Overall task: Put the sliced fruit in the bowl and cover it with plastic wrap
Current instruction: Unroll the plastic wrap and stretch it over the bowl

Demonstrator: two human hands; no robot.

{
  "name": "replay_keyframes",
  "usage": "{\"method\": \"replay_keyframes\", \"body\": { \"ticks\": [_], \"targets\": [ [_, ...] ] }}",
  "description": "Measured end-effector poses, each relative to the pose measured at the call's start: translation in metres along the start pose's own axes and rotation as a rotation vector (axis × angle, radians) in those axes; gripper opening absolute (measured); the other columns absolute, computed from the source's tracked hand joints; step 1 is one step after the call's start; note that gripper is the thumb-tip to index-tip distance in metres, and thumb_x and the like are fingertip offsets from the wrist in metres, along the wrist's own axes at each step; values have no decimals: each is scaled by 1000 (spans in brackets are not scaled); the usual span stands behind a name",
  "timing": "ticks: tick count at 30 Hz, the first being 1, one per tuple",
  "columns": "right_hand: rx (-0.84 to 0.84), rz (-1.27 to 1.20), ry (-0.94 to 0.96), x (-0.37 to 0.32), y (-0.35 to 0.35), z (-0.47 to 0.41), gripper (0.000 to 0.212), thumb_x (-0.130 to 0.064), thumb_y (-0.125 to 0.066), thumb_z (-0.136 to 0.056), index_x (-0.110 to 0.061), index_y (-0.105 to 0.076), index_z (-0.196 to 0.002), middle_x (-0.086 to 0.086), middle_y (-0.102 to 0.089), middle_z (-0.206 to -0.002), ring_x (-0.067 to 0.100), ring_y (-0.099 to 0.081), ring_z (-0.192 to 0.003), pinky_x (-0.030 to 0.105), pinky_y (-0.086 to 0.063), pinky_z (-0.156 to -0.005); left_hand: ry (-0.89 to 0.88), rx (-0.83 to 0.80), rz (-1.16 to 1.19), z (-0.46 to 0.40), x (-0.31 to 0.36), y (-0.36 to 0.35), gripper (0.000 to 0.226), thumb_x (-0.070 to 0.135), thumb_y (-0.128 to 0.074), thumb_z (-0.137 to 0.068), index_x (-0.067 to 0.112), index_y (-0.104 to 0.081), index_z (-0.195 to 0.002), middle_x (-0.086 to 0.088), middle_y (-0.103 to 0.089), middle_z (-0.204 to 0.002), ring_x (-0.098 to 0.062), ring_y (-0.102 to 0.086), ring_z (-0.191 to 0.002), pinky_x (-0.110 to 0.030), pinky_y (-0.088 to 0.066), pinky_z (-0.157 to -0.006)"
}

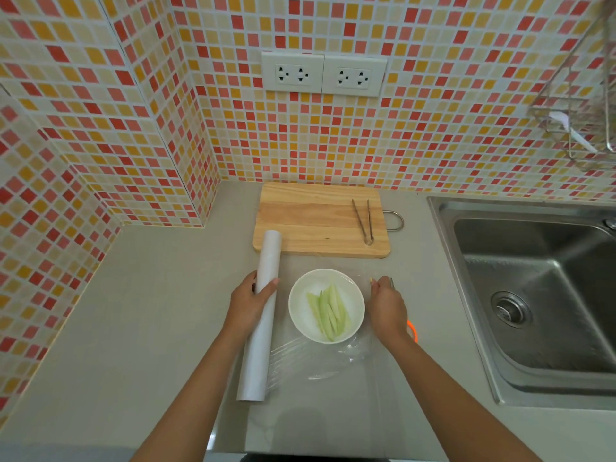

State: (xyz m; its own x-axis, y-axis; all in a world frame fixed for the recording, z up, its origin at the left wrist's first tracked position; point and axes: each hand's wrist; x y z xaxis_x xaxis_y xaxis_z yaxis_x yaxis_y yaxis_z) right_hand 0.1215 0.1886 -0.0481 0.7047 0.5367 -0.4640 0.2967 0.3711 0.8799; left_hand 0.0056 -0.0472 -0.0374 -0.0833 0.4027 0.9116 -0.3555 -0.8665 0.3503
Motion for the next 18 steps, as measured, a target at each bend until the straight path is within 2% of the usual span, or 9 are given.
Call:
{"method": "replay_keyframes", "body": {
  "ticks": [7,12,18],
  "targets": [
    [-17,-201,-17,3,7,1,24,-21,-38,-101,-8,-43,-82,19,-58,-78,29,-50,-69,37,-38,-61,46,-18,42,-5,-3,3,19,38,-60,-93,26,-60,-108,14,-65,-97,-6,-62,-89,-21,-44,-68],
    [-20,-200,-5,4,4,2,25,-24,-38,-101,-9,-44,-83,22,-63,-82,37,-58,-76,35,-36,-60,47,-14,61,-4,-4,1,21,36,-59,-93,23,-61,-109,11,-65,-97,-7,-61,-88,-21,-43,-69],
    [26,-399,6,6,5,3,37,-31,-38,-102,-9,-44,-72,5,-51,-63,29,-49,-65,33,-32,-58,34,-14,54,-2,1,1,21,35,-59,-94,22,-60,-111,11,-65,-98,-5,-61,-88,-19,-43,-70]
  ]
}}
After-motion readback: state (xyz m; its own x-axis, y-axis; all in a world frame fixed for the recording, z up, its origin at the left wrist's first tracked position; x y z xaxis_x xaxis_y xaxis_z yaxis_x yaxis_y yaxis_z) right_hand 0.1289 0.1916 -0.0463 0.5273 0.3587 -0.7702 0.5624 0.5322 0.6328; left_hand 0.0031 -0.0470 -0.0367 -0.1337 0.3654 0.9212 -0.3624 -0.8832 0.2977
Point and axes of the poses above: each hand's wrist, its own z-axis away from the middle knuckle, its own y-axis out of the back of the hand, x = y × z
